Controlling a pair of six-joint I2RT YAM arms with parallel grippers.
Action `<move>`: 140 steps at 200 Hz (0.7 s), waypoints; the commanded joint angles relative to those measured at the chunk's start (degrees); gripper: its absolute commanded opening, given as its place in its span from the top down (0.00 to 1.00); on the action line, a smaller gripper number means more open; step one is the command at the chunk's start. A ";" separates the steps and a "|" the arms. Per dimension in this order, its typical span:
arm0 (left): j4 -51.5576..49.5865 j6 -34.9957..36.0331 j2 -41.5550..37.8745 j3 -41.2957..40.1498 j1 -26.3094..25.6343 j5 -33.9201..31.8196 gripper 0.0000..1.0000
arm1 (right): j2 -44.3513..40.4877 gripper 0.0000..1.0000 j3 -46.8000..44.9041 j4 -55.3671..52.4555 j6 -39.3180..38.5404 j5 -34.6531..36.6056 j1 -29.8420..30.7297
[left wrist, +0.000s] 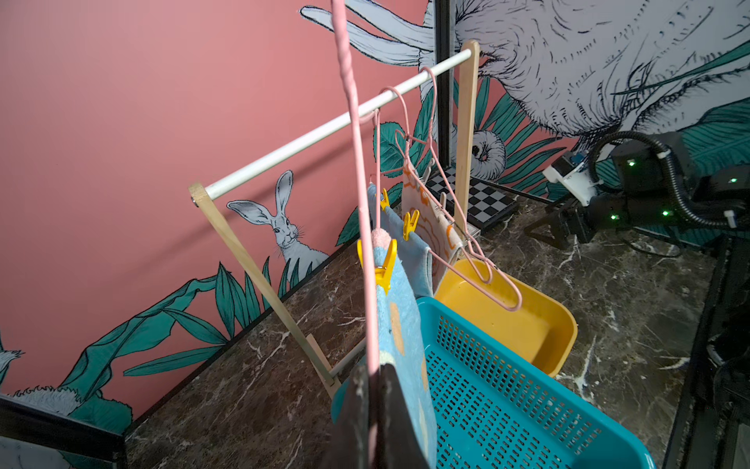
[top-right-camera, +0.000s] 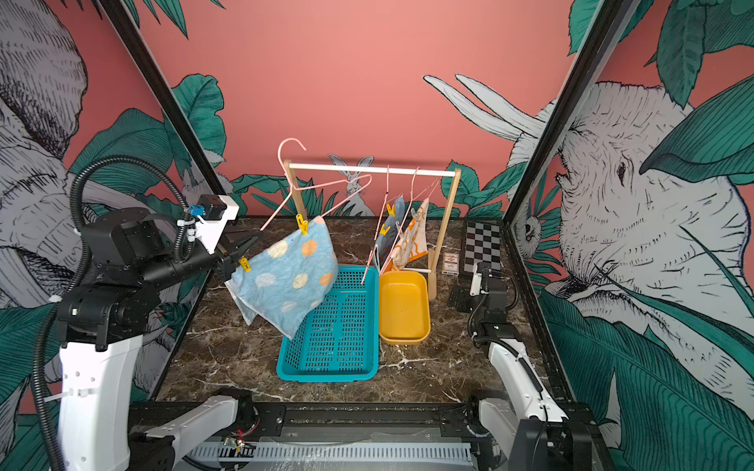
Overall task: Remove the clothespins securing towels to the hanger
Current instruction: Remove the clothespin from the hanger.
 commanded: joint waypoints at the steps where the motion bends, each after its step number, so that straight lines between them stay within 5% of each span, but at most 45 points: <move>1: 0.16 -0.89 -0.75 1.01 -0.21 3.34 1.00 | -0.77 0.01 1.27 -0.06 0.17 -1.42 0.16; 53: 8.45 -6.58 -1.18 -8.46 -0.21 6.29 1.00 | -0.96 0.01 1.95 -0.31 0.01 -7.46 0.15; 140: 10.11 -5.92 -2.63 -14.34 -0.21 9.01 1.00 | -2.79 0.01 7.82 -0.76 -0.70 -22.57 5.57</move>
